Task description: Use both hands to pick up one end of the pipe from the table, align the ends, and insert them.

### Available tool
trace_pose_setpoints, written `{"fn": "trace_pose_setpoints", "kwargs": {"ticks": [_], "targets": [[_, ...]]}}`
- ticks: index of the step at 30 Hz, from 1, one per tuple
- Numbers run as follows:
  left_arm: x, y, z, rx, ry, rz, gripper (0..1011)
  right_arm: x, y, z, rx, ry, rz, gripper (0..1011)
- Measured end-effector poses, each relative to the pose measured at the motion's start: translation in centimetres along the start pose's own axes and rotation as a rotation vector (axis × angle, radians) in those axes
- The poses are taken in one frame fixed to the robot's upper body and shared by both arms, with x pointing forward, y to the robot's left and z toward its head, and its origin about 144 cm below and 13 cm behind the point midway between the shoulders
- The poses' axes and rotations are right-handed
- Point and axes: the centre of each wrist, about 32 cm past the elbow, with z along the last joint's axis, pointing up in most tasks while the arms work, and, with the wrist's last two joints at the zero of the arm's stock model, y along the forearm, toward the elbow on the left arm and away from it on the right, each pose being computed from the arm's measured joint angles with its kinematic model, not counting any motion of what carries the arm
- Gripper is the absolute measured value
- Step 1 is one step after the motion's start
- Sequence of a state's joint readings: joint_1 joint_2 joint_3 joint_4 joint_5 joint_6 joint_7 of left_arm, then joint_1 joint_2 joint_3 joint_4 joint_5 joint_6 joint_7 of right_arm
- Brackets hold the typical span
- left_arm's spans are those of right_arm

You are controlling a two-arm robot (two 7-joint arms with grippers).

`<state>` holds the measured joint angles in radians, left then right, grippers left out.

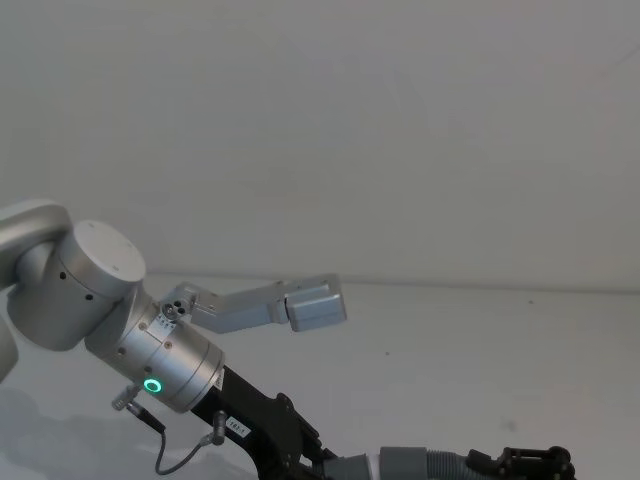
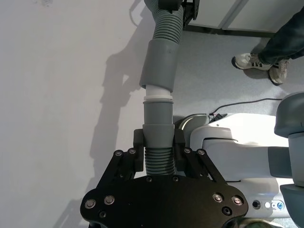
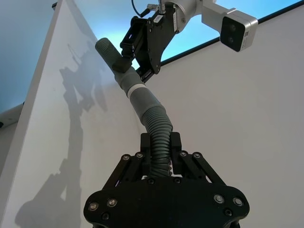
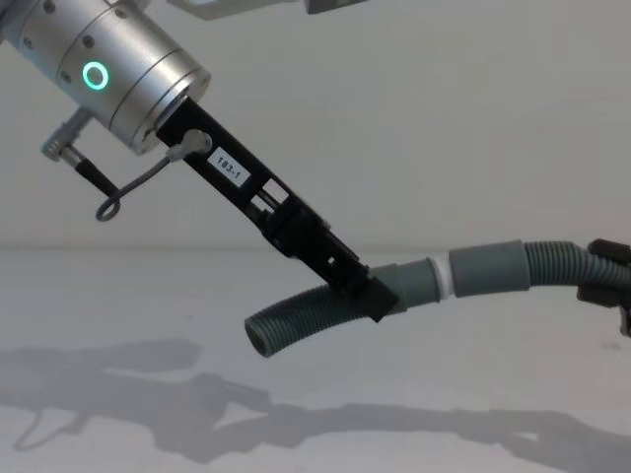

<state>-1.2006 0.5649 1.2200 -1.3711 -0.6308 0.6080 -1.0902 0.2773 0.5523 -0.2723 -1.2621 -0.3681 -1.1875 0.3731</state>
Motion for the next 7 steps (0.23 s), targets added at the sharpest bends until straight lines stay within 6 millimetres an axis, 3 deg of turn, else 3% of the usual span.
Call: {"fn": "trace_pose_setpoints", "kwargs": {"ticks": [7], "targets": [[0.00, 0.03, -0.01, 0.000, 0.001, 0.002, 322, 0.03, 0.02, 0.00, 0.002, 0.000, -0.001, 213]]}}
